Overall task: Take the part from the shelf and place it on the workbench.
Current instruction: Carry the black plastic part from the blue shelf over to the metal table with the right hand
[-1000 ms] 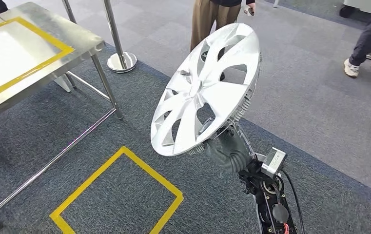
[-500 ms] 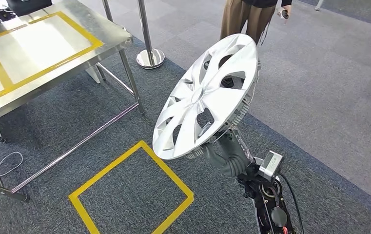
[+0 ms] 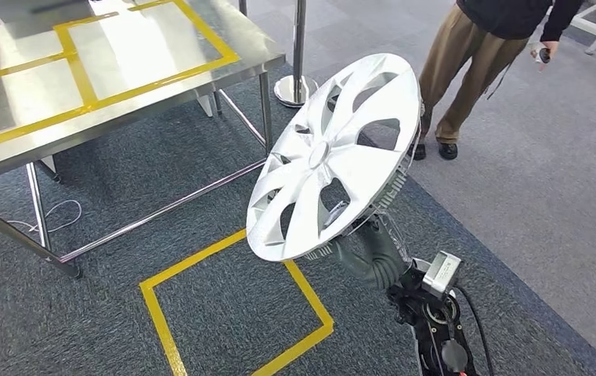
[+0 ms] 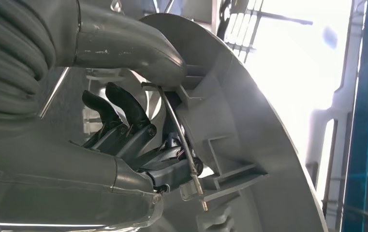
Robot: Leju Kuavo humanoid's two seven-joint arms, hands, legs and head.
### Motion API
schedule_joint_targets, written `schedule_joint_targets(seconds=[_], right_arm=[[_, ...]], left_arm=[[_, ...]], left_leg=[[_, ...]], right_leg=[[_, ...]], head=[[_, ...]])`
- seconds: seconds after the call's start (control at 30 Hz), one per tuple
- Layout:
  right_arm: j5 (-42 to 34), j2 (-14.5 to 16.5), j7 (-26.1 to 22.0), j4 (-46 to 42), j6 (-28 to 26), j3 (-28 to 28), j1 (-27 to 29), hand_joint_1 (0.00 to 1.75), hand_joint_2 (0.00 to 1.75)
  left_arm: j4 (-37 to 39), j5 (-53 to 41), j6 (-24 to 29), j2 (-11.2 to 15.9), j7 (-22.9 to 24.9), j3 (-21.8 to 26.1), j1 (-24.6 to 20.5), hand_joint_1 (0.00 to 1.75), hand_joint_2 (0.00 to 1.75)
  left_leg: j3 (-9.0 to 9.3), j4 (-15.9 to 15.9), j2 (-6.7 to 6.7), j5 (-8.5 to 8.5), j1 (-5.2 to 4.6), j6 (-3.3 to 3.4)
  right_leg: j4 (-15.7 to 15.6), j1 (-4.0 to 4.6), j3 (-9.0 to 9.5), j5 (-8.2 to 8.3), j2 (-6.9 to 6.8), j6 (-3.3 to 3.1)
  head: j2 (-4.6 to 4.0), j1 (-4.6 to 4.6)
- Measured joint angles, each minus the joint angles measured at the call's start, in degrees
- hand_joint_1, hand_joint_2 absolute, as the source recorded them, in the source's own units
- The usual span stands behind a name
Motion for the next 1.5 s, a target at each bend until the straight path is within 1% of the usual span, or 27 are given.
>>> schedule_joint_targets(seconds=[0.03,0.07,0.13,0.17,0.2,0.23,0.27,0.33,0.4,0.47,0.5,0.53,0.6,0.67,0.7,0.73,0.8,0.87,0.93,1.0,1.03,1.07,1.13,1.2,1.23,1.37,1.5], right_arm=[[0.02,-0.06,0.01,-0.04,0.0,0.0,0.11,1.75,1.75],[0.03,-0.11,0.01,-0.11,0.0,0.0,0.15,1.75,1.75],[0.04,-0.21,0.02,-0.29,0.01,0.01,0.21,1.75,1.75],[0.05,-0.25,0.01,-0.38,0.01,0.01,0.24,1.75,1.75],[0.07,-0.27,0.01,-0.47,0.02,0.01,0.27,1.75,1.75],[0.09,-0.26,0.0,-0.61,0.02,0.0,0.29,1.75,1.75],[0.14,-0.22,0.01,-0.77,0.02,-0.01,0.27,1.75,1.75],[0.28,-0.12,0.05,-1.09,0.01,-0.03,0.28,1.75,1.75],[0.43,-0.09,0.1,-1.24,0.0,-0.08,0.38,1.75,1.75],[0.52,-0.11,0.17,-1.27,0.0,-0.1,0.5,1.75,1.75],[0.55,-0.11,0.21,-1.27,0.0,-0.1,0.54,1.75,1.75],[0.58,-0.11,0.25,-1.27,0.0,-0.09,0.57,1.75,1.75],[0.61,-0.11,0.31,-1.31,0.01,-0.08,0.58,1.75,1.75],[0.61,-0.11,0.36,-1.49,0.01,-0.08,0.56,1.75,1.75],[0.61,-0.11,0.37,-1.61,0.01,-0.08,0.54,1.75,1.75],[0.62,-0.1,0.37,-1.7,0.01,-0.07,0.52,1.75,1.75],[0.62,-0.05,0.39,-1.86,0.0,-0.02,0.49,1.75,1.75],[0.61,-0.02,0.44,-2.03,0.01,0.01,0.47,1.75,1.75],[0.67,-0.13,0.48,-2.13,0.01,0.02,0.57,1.75,1.75],[0.93,-0.26,0.48,-2.18,0.02,0.03,0.82,1.75,1.75],[1.09,-0.31,0.48,-2.21,0.02,0.05,0.93,1.75,1.75],[1.26,-0.34,0.49,-2.28,0.02,0.06,1.01,1.75,1.75],[1.42,-0.4,0.5,-2.54,0.02,0.07,1.03,1.75,1.75],[1.46,-0.43,0.5,-2.93,0.02,0.06,1.02,1.75,1.75],[1.46,-0.43,0.5,-3.13,0.02,0.05,1.01,1.75,1.75],[1.49,-0.37,0.52,-3.67,0.02,-0.01,1.02,1.75,1.75],[1.54,-0.37,0.62,-3.87,0.01,-0.04,1.04,1.75,1.75]], left_arm=[[0.0,0.0,0.02,-0.01,0.01,0.0,0.01,0.0,1.75],[0.0,0.0,0.02,-0.02,0.02,0.0,0.02,0.0,1.75],[-0.01,0.0,0.03,-0.01,0.04,-0.01,-0.02,0.0,1.75],[-0.01,-0.01,0.03,0.01,0.07,-0.01,-0.01,0.0,1.75],[-0.01,-0.03,0.04,0.02,0.08,-0.02,0.04,0.0,1.75],[0.0,-0.05,0.04,0.04,0.1,-0.03,0.11,0.0,1.75],[0.0,-0.07,0.04,0.04,0.1,-0.03,0.17,0.0,1.75],[0.0,-0.1,0.04,0.1,0.05,-0.08,0.15,0.0,1.75],[0.0,-0.17,0.03,0.13,-0.01,-0.2,0.06,0.0,1.75],[0.0,-0.28,-0.03,0.1,-0.08,-0.32,0.02,0.0,1.75],[0.0,-0.32,-0.06,0.1,-0.1,-0.36,0.01,0.0,1.75],[0.0,-0.35,-0.09,0.12,-0.13,-0.37,0.01,0.0,1.75],[0.0,-0.44,-0.09,0.15,-0.11,-0.38,0.06,0.0,1.75],[0.0,-0.51,-0.12,0.1,-0.1,-0.39,0.03,0.0,1.75],[0.0,-0.52,-0.13,0.07,-0.09,-0.39,0.0,0.0,1.75],[0.0,-0.52,-0.14,0.03,-0.09,-0.39,-0.03,0.0,1.75],[-0.01,-0.52,-0.15,0.02,-0.09,-0.39,0.05,0.0,1.75],[-0.02,-0.52,-0.15,0.01,-0.1,-0.39,0.07,0.0,1.75],[-0.02,-0.52,-0.14,-0.06,-0.11,-0.39,0.0,0.0,1.75],[-0.01,-0.51,-0.09,-0.08,-0.11,-0.39,0.0,0.0,1.75],[-0.01,-0.51,-0.08,-0.05,-0.11,-0.39,0.02,0.0,1.75],[-0.01,-0.51,-0.06,-0.04,-0.11,-0.39,0.04,0.0,1.75],[-0.01,-0.52,-0.07,-0.07,-0.1,-0.4,0.05,0.0,1.75],[0.0,-0.52,-0.05,-0.08,-0.09,-0.4,0.05,0.0,1.75],[0.0,-0.52,-0.05,-0.07,-0.09,-0.39,0.05,0.0,1.75],[0.0,-0.52,-0.04,-0.02,-0.09,-0.39,0.08,0.0,1.75],[0.0,-0.52,-0.04,0.01,-0.09,-0.39,0.08,0.0,1.75]], left_leg=[[0.1,0.05,-0.9,-0.03,0.02,-0.05],[0.17,0.13,-1.77,-0.09,0.06,-0.15],[-0.08,0.39,-3.25,-0.23,0.03,-0.59],[-0.32,0.47,-3.85,-0.24,0.06,-0.89],[-0.55,0.44,-4.38,-0.17,0.12,-1.24],[-0.7,0.36,-4.97,-0.08,0.24,-1.6],[-0.85,0.43,-4.93,-0.14,0.29,-1.94],[-2.19,2.84,-2.39,-1.69,0.1,-2.49],[-5.69,9.69,1.2,-5.1,-0.01,-2.82],[-9.13,16.35,2.32,-7.32,0.06,-3.01],[-9.79,17.57,2.43,-7.3,0.07,-3.04],[-9.51,16.94,2.49,-6.49,0.08,-3.05],[-6.13,10.51,3.43,-3.16,0.04,-2.91],[-2.08,3.01,5.86,-0.74,-0.32,-2.48],[-1.03,1.08,6.59,-0.35,-0.5,-2.16],[-0.75,0.49,6.72,-0.48,-0.69,-1.82],[-0.74,0.39,5.32,-0.28,-0.54,-1.12],[-0.5,0.16,4.07,-0.09,-0.15,-0.45],[-0.4,0.1,2.82,-0.02,0.05,0.02],[-0.4,0.13,1.53,-0.04,0.01,0.19],[-0.34,0.16,0.93,-0.05,-0.01,0.19],[-0.24,0.19,0.38,-0.08,-0.01,0.17],[0.0,0.27,-0.5,-0.22,0.02,-0.04],[-0.03,0.46,-0.99,-0.45,-0.14,-0.51],[-0.13,0.56,-1.05,-0.56,-0.23,-0.6],[-0.07,0.4,-0.91,-0.59,-0.22,-0.17],[0.15,0.03,-0.82,-0.43,-0.09,-0.44]], right_leg=[[-2.67,-0.05,1.0,1.93,0.25,-0.15],[-7.03,-0.16,2.84,4.35,1.13,-0.3],[-14.46,-0.51,6.08,7.27,3.94,-0.38],[-16.18,-0.58,6.82,7.66,4.96,-0.41],[-16.5,-0.53,6.99,7.46,5.22,-0.49],[-16.57,-0.45,7.08,7.56,4.6,-0.72],[-16.68,-0.46,7.2,7.62,3.95,-1.01],[-16.96,-0.63,7.46,7.67,2.34,-1.72],[-17.02,-0.6,7.52,7.55,0.73,-2.18],[-17.0,-0.53,7.52,7.43,-0.86,-2.3],[-17.0,-0.52,7.55,7.35,-1.53,-2.3],[-17.0,-0.52,7.63,7.28,-2.13,-2.27],[-16.99,-0.53,7.95,7.02,-3.24,-2.07],[-16.97,-0.21,8.31,6.67,-4.33,-1.63],[-16.96,-0.02,8.44,6.52,-4.81,-1.38],[-17.0,0.16,8.55,6.44,-5.3,-1.12],[-17.14,0.15,8.86,6.22,-5.98,-0.51],[-15.39,-0.05,8.38,4.83,-3.96,0.08],[-8.69,-0.17,5.33,1.42,-0.99,0.4],[-1.11,-0.16,1.38,-1.19,-0.15,0.46],[0.1,-0.16,0.53,-0.93,-0.09,0.4],[-1.1,-0.17,0.79,0.44,-0.06,0.26],[-9.02,-0.2,3.97,4.81,0.33,-0.1],[-15.51,-0.15,6.8,7.28,0.96,-0.43],[-16.69,-0.12,7.28,7.49,1.19,-0.54],[-16.88,0.09,7.31,7.58,1.31,-0.72],[-16.85,0.31,7.3,7.54,1.35,-1.06]], head=[[0.0,0.01],[0.0,0.02],[0.0,-0.01],[0.0,-0.04],[0.0,-0.09],[0.0,-0.09],[0.0,-0.09],[0.0,-0.4],[0.0,-0.75],[0.0,-0.79],[0.0,-0.81],[0.0,-0.83],[0.0,-0.84],[0.0,-0.79],[0.0,-0.72],[0.0,-0.67],[0.0,-0.61],[0.0,-0.49],[0.0,-0.26],[0.0,-0.16],[0.0,-0.15],[0.0,-0.15],[0.0,-0.11],[0.0,-0.15],[0.0,-0.18],[0.0,-0.24],[0.0,-0.24]])
